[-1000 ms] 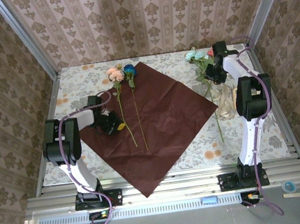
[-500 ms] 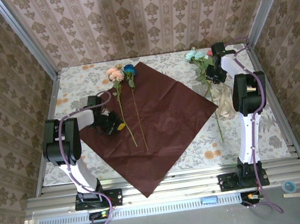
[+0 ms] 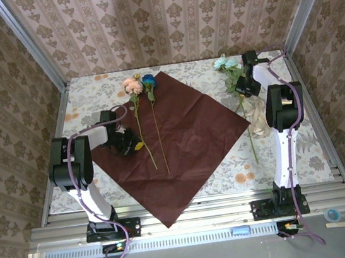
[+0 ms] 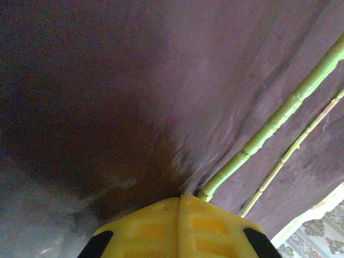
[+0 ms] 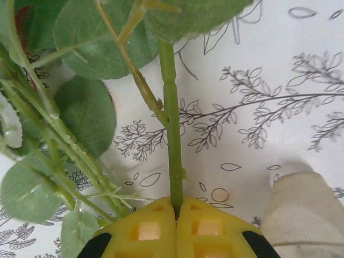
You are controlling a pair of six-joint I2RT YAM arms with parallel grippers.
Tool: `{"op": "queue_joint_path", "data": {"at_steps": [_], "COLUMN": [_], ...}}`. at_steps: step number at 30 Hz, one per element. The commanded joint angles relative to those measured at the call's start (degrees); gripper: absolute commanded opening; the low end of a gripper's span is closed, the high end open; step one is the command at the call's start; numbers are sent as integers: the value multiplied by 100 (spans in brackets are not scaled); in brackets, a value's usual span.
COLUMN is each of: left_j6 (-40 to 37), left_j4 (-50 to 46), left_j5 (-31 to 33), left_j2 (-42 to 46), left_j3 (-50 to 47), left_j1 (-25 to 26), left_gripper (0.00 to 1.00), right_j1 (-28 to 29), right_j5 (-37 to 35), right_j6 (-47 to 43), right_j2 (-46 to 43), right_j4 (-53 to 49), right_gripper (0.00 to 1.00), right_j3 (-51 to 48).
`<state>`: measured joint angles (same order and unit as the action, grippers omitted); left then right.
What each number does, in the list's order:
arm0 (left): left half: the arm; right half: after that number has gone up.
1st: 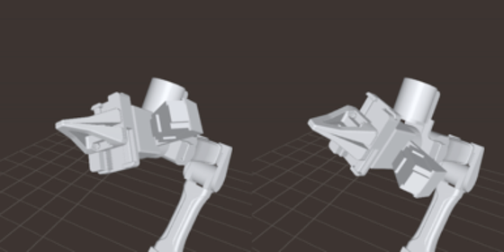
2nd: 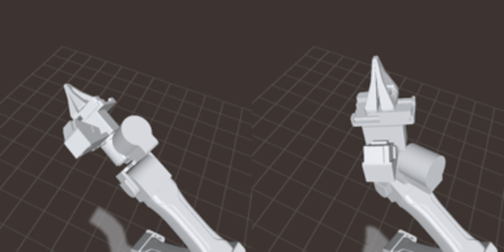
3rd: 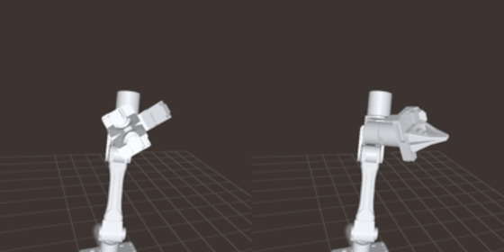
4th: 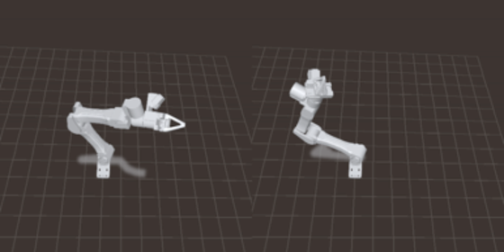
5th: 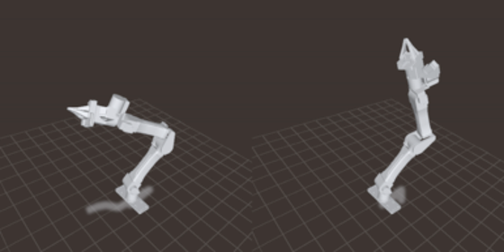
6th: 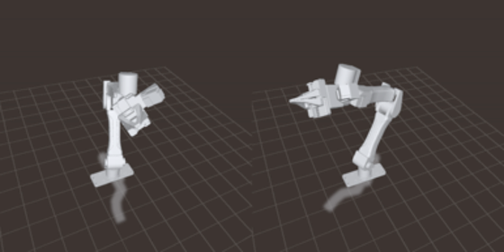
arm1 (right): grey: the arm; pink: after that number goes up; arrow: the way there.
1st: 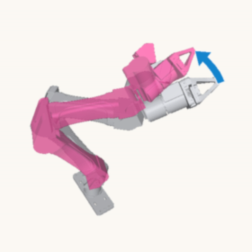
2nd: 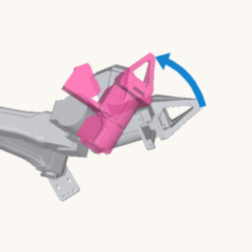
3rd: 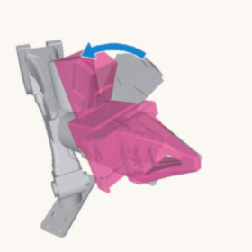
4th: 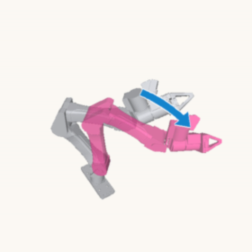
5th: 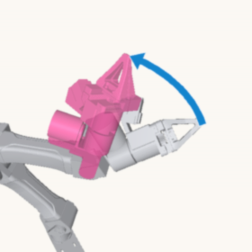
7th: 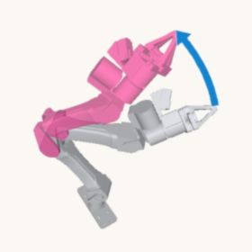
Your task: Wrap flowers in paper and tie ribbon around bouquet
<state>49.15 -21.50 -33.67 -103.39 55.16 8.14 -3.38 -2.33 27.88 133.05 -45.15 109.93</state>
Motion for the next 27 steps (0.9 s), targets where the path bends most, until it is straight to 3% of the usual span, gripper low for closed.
{"op": "queue_joint_path", "data": {"at_steps": [1,20,27], "left_j6": [-159,-210,-230], "left_j4": [-352,-276,-288], "left_j5": [186,176,175], "left_j2": [-2,-102,-71], "left_j3": [38,46,30], "left_j1": [-42,-24,-14], "left_gripper": [0,0,0], "right_j1": [134,566,469], "right_j5": [-725,-2813,-2507], "right_j6": [-326,-989,-1236], "right_j2": [-770,-3693,-4297], "right_j4": [41,874,1289], "right_gripper": [0,0,0], "right_j3": [64,-854,-1095]}}
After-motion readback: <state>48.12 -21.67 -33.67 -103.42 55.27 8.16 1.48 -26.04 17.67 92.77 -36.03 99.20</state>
